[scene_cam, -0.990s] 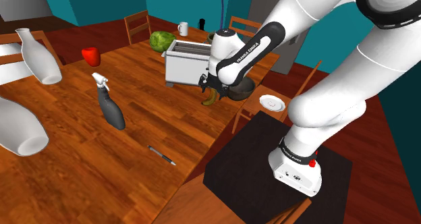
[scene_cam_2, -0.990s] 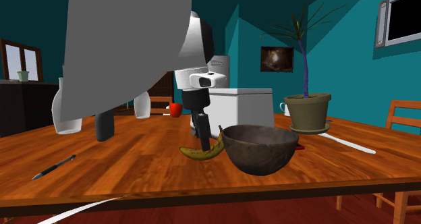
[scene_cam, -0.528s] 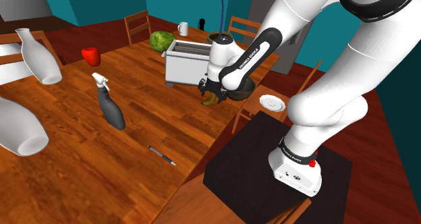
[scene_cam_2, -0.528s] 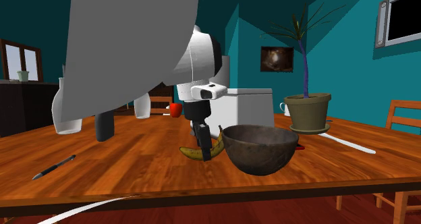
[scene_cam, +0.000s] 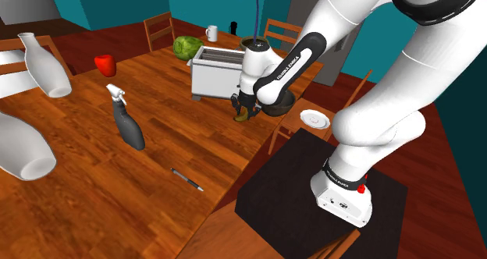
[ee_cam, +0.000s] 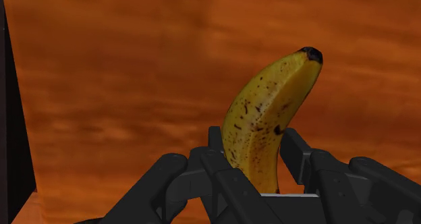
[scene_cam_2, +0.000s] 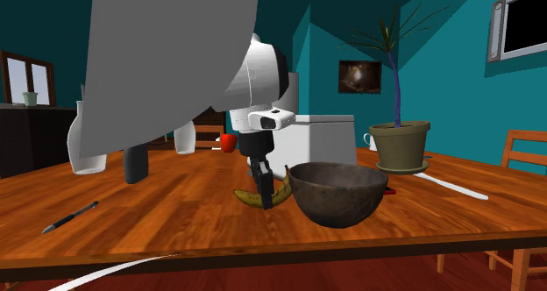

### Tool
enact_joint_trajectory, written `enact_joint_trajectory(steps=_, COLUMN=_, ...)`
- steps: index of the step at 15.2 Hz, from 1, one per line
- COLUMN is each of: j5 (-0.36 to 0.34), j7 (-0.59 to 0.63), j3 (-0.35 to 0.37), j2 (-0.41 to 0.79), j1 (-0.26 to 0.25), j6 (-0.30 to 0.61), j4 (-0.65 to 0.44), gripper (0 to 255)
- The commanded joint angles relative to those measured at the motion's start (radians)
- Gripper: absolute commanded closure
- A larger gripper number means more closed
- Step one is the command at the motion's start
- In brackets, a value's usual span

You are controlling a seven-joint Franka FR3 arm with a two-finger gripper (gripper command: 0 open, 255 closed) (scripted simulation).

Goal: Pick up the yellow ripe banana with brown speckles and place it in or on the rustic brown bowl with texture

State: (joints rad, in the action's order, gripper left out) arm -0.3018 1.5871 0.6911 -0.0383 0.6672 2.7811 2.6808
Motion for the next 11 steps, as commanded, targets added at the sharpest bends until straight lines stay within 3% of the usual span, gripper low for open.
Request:
enact_joint_trajectory(steps=1, j5=0.000, j7=0.000, j3=0.000, j2=0.000, j1=0.000, j6=0.000, j4=0.000, gripper=255)
enact_joint_trajectory(steps=7, j5=0.000, j7=0.000, j3=0.000, j2=0.000, j1=0.000, j6=0.000, j4=0.000, gripper=255)
enact_joint_trajectory(steps=11, j5=0.150, j7=-0.115, j3=-0.013, j2=-0.077, j1=-0.039, j6=-0.053, j4=0.001, gripper=255)
